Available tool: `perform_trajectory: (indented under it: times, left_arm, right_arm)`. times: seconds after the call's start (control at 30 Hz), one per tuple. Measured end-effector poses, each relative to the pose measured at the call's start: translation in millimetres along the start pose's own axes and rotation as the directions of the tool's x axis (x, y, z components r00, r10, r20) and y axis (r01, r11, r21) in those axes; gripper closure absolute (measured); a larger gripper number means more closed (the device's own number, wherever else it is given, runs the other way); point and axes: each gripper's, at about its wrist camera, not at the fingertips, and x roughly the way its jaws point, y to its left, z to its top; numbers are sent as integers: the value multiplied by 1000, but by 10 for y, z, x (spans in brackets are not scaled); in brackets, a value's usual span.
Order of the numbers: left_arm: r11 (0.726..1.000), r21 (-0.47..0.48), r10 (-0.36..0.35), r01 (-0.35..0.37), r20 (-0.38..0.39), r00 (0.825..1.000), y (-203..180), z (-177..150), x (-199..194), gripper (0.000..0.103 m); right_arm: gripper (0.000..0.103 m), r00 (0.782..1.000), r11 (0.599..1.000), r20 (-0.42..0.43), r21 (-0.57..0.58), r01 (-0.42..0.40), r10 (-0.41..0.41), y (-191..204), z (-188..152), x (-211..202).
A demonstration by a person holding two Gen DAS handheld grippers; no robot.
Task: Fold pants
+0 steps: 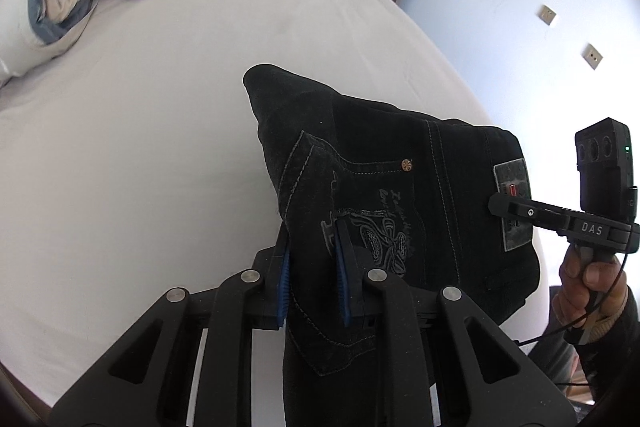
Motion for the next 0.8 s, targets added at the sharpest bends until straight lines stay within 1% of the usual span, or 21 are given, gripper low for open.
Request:
perform_trajectory:
  times: [0.03, 0.13, 0.2, 0.23, 0.27, 0.3, 0.33, 0.37, 0.4, 0.43, 0.47, 0.5, 0.53, 0.57, 0.6, 0.63, 0.67, 0.7, 0.73, 0.77, 0.8]
  left_arm:
    - [1000, 1, -1, 1, 4, 1000, -29, 57, 58, 86]
    - [1000, -9, -5, 5, -1, 1000, -106, 255, 399, 86]
    - [999, -33, -13, 13, -26, 1000, -59, 313, 659, 86]
    - [998, -54, -21, 18, -44, 999, -59, 355, 801, 85]
    - [998, -64, -17, 13, -71, 997, -27, 351, 985, 85]
    - [998, -66, -5, -1, -93, 996, -6, 388, 1127, 85]
    - [997, -64, 28, -35, -116, 993, 19, 351, 1281, 80]
    - [997, -57, 52, -59, -128, 990, 22, 305, 1398, 75]
    - [996, -56, 65, -73, -122, 990, 35, 247, 1455, 70]
    - [995, -58, 75, -81, -98, 992, 38, 215, 1432, 65]
    - [994, -62, 89, -94, -77, 993, 41, 194, 1385, 60]
    - [992, -64, 101, -105, -66, 993, 36, 178, 1341, 52]
    - [991, -66, 111, -115, -55, 992, 24, 162, 1276, 49]
    - [990, -69, 119, -120, -29, 993, 9, 148, 1179, 49]
    - [987, -63, 148, -146, 29, 988, -50, 125, 993, 48]
    - [982, -50, 185, -182, 78, 980, -135, 82, 836, 39]
    - [974, -27, 226, -224, 151, 962, -243, 33, 622, 33]
    - [962, -5, 266, -273, 240, 934, -362, 2, 386, 18]
    - [944, -1, 313, -330, 323, 893, -484, -42, 156, 6]
    - [919, -19, 365, -395, 422, 830, -637, -116, -125, 0]
    - [903, -43, 394, -428, 485, 781, -734, -178, -322, 0]
  right_arm:
    - [82, 1000, 1000, 7, -9, 10, -10, -30, 95, 4]
    - [82, 1000, 1000, 6, -6, 27, -27, -198, 351, 106]
    - [82, 999, 999, 0, 2, 41, -41, -378, 465, 234]
    - [82, 999, 999, -18, 16, 41, -41, -499, 495, 330]
    - [79, 998, 998, -45, 38, 52, -50, -636, 501, 439]
    - [70, 994, 995, -72, 61, 82, -77, -761, 495, 529]
    - [67, 986, 986, -104, 96, 138, -128, -921, 462, 614]
    - [62, 980, 974, -127, 148, 170, -152, -1092, 405, 660]
    - [59, 990, 971, -104, 209, 112, -92, -1210, 345, 626]
    - [52, 997, 967, -67, 246, 61, -46, -1262, 294, 551]
    - [46, 998, 965, -34, 254, 62, -55, -1270, 239, 444]
    - [40, 996, 965, -1, 247, 92, -95, -1251, 186, 322]
    - [37, 992, 963, 30, 243, 114, -125, -1228, 132, 209]
    - [33, 985, 963, 76, 236, 132, -154, -1180, 62, 54]
    - [32, 975, 962, 114, 219, 162, -190, -1106, -2, -90]
    - [29, 962, 960, 143, 195, 203, -233, -1025, -74, -220]
    - [27, 942, 953, 180, 159, 257, -284, -892, -127, -354]
    - [23, 918, 944, 223, 121, 306, -327, -768, -185, -491]
    - [20, 892, 932, 272, 84, 353, -362, -614, -236, -625]
    - [13, 858, 916, 334, 48, 398, -391, -458, -273, -775]
    - [8, 827, 903, 396, 17, 429, -400, -315, -263, -926]
